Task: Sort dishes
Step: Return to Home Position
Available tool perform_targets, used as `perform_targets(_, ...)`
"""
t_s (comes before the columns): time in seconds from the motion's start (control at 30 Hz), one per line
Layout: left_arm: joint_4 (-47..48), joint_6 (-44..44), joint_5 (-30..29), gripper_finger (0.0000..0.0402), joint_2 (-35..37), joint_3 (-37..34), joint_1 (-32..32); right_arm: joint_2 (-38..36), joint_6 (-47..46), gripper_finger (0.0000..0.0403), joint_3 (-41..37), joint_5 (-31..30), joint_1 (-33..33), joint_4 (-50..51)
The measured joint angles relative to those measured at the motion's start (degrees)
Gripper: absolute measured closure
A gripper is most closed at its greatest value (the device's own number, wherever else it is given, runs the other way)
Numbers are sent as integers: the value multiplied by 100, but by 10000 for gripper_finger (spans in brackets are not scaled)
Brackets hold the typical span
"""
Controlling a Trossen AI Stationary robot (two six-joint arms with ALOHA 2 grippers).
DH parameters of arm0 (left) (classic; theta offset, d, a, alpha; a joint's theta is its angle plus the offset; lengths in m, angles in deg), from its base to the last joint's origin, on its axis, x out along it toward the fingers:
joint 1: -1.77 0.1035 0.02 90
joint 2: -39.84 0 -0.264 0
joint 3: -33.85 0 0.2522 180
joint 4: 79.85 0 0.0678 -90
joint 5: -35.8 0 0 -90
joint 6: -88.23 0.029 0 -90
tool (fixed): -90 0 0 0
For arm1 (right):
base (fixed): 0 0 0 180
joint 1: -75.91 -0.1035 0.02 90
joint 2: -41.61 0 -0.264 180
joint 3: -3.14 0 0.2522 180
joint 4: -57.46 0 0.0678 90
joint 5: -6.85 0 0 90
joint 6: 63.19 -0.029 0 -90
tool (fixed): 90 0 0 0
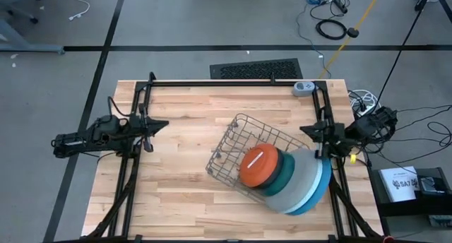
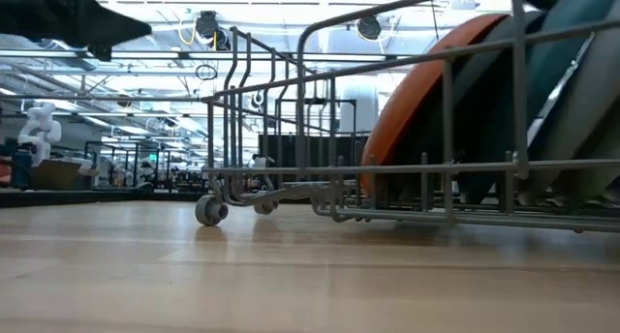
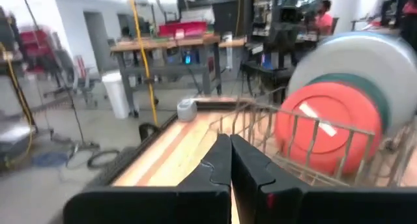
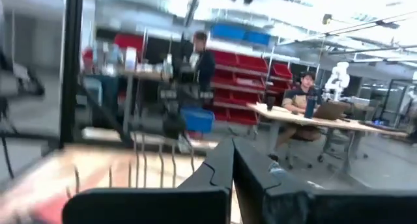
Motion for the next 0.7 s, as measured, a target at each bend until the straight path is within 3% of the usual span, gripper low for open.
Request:
perform_targets(0.07,223,-98,4,402,2,-38,45,-55,310,403,-9,42,13,15)
perform_targets(0.17,192,-250,39,402,-10,-95,109,-33,807,403,277,57,81,-892)
perform_targets(0.23,245,-258,27,402,2,-111,130,-45,943,403,446,-352,112,-1200)
perform_targets(0.33,209,-256,23,402,2,-111,139,-41,757,403,458,-1662,111,-353)
perform_targets(0.4,235,-236,25,402,4,-111,139,-42,151,403,450,-2003,114,594)
perform_targets(0.47,230,-235,25,402,4,-111,137,-44,-381,403,445,-1620,113,1053)
perform_targets(0.7,-22,-239,287,402,7,-500,134,-47,-550,403,164,-783,112,574)
